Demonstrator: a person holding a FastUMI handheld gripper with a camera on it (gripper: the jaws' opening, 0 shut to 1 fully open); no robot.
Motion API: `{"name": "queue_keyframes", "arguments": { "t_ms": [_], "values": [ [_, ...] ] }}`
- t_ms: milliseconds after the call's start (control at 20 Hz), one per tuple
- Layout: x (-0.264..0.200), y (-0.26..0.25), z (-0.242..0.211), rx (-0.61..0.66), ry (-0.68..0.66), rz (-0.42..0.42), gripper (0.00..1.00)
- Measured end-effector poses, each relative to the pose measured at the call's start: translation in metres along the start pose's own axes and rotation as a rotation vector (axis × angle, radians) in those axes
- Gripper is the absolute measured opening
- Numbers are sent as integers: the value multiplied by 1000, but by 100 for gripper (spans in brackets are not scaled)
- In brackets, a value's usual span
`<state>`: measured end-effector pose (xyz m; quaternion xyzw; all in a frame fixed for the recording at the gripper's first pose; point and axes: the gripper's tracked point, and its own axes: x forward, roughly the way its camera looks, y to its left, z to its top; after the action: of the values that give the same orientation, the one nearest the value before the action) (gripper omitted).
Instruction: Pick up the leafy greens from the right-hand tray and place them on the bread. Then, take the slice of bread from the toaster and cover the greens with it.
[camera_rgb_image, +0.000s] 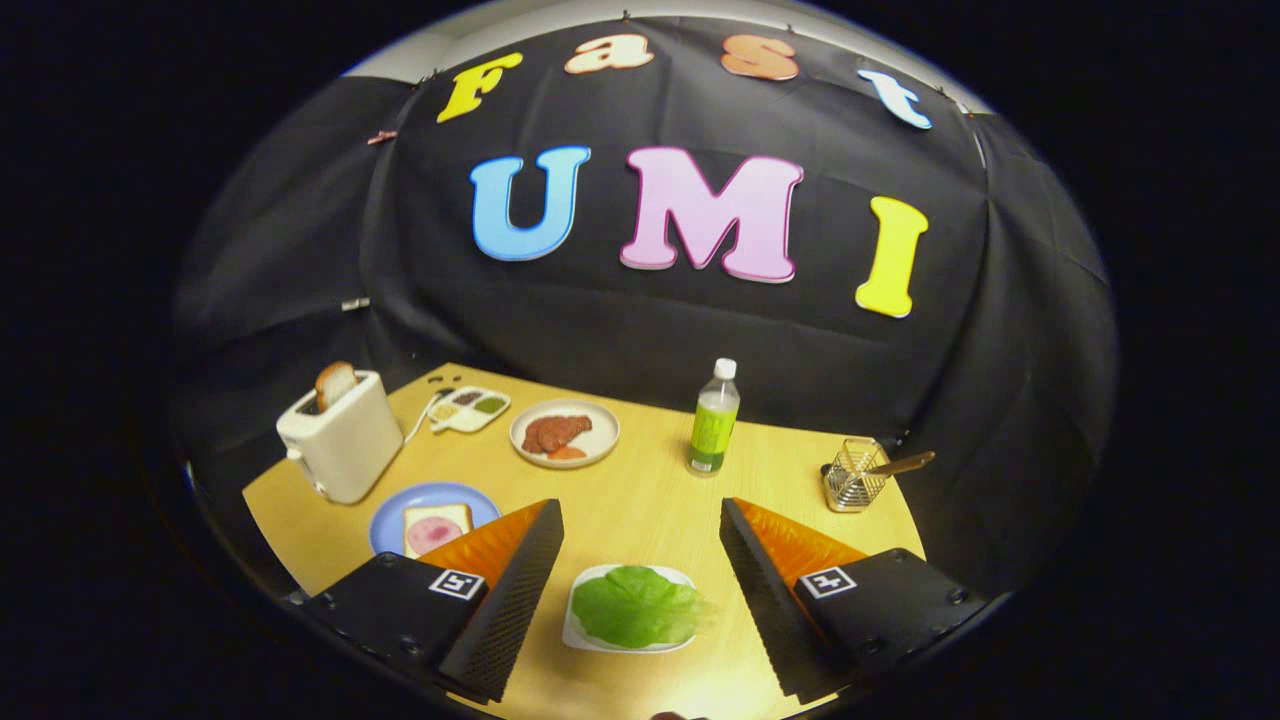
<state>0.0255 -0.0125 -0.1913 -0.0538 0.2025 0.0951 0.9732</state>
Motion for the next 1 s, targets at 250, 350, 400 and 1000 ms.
{"name": "queue_keyframes", "arguments": {
  "t_ms": [250, 350, 400, 1000],
  "values": [
    [42, 12, -74, -98, 125, 125, 98],
    [56, 21, -103, -143, 179, 188, 98],
    [66, 24, -117, -171, 206, 219, 98],
    [102, 34, -192, -147, 413, 349, 77]
  ]
}}
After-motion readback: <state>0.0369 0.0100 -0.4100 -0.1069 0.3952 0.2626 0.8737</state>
